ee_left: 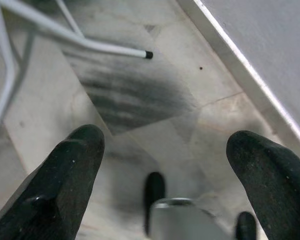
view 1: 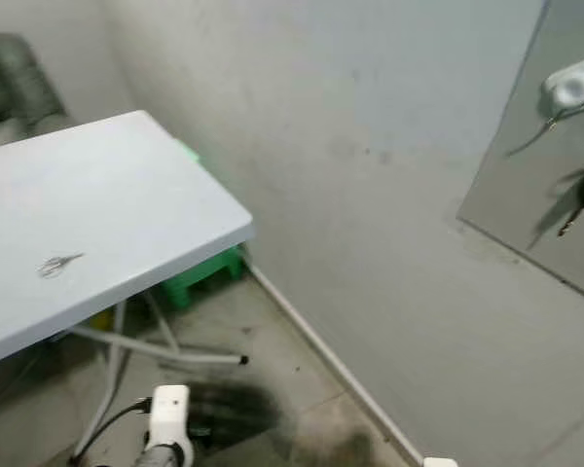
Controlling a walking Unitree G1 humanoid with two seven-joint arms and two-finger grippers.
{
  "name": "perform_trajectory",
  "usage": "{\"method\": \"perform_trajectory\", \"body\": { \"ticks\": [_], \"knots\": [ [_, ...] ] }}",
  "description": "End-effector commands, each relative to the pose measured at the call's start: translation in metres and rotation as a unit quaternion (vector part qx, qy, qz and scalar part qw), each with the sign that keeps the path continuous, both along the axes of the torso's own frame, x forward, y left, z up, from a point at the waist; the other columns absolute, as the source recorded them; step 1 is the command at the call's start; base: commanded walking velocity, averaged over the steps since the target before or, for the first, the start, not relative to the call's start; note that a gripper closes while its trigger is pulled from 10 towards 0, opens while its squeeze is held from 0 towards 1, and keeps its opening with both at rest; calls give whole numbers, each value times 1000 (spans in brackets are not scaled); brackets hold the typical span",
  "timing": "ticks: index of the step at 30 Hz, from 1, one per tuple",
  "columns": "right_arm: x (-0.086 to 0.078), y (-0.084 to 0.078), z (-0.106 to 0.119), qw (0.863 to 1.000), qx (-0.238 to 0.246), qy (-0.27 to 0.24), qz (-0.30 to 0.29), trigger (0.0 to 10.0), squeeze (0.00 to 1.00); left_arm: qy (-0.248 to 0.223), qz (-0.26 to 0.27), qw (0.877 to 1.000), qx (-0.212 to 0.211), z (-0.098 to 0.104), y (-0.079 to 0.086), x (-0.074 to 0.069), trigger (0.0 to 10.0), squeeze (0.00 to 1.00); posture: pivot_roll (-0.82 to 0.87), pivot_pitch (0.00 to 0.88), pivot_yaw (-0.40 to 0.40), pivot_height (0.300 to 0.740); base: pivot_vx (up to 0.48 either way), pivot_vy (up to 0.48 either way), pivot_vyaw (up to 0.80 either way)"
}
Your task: Hang keys on a hook
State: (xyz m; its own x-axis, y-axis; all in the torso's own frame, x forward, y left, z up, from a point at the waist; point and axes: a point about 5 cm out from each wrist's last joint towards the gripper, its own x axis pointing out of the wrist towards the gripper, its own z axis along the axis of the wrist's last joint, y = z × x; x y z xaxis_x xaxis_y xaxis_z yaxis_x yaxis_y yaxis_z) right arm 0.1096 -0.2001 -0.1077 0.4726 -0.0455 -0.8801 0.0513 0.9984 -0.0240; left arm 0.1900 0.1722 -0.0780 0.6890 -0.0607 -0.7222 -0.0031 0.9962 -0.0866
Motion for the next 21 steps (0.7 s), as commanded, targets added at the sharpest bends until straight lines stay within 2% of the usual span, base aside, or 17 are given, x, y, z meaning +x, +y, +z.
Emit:
{"method": "perform_trajectory", "body": {
  "ticks": [1,18,21],
  "knots": [
    [0,4,-1,1000,3,4,4,10000,0,7,2,1000,13,-1,11,-3,10000,0,-30,0,24,740,0,0,800],
    [6,4,1,1000,3,-4,10,10000,0,8,3,1000,15,-1,11,-4,10000,0,-23,0,18,740,0,0,800],
    [7,4,1,1000,4,-5,11,10000,0,13,17,1000,7,-2,11,-5,10000,0,-22,0,17,740,0,0,800]
  ]
}}
